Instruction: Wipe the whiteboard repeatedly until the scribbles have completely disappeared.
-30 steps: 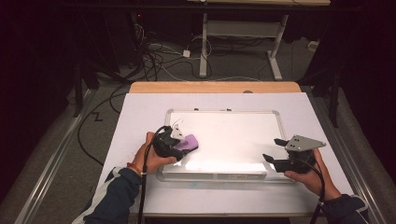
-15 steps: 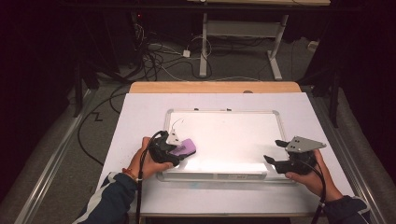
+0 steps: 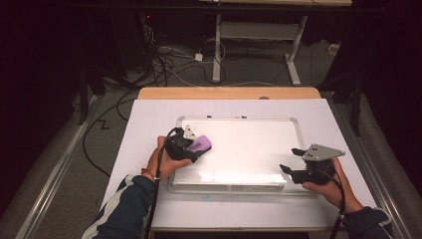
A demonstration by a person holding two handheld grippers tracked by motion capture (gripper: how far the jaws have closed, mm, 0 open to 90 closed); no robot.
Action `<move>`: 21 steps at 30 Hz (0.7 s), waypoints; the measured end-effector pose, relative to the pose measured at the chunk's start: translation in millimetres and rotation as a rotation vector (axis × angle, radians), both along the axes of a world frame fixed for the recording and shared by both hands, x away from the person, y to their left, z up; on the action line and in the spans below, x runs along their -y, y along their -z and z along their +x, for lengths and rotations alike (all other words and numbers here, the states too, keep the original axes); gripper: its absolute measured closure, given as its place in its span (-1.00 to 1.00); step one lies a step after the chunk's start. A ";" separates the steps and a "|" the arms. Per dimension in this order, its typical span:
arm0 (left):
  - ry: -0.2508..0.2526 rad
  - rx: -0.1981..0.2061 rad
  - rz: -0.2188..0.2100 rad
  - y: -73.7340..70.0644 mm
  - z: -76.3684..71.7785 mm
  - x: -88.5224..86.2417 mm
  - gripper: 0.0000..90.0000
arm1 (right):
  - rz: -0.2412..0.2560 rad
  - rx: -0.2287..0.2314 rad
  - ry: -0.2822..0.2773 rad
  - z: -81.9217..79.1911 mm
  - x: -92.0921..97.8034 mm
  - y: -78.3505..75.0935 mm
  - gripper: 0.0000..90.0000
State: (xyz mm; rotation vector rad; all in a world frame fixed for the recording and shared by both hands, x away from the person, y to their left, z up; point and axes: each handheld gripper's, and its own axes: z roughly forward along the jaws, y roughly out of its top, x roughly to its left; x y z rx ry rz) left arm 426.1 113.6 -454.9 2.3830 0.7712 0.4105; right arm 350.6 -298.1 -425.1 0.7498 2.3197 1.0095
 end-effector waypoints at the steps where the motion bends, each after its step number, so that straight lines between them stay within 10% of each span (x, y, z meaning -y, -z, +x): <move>1: 0.000 0.002 0.001 0.1 -0.9 0.2 -0.15 | 0.001 -0.002 -0.001 0.1 -0.5 0.0 -0.34; 11: 0.134 -0.016 0.027 -2.0 -34.1 3.0 -0.14 | 0.002 -0.002 -0.014 0.3 -0.6 -1.1 -0.34; 21: -0.014 -0.005 0.006 -0.3 -8.7 -1.9 -0.15 | -0.002 0.003 -0.012 -0.9 -0.7 -1.4 -0.33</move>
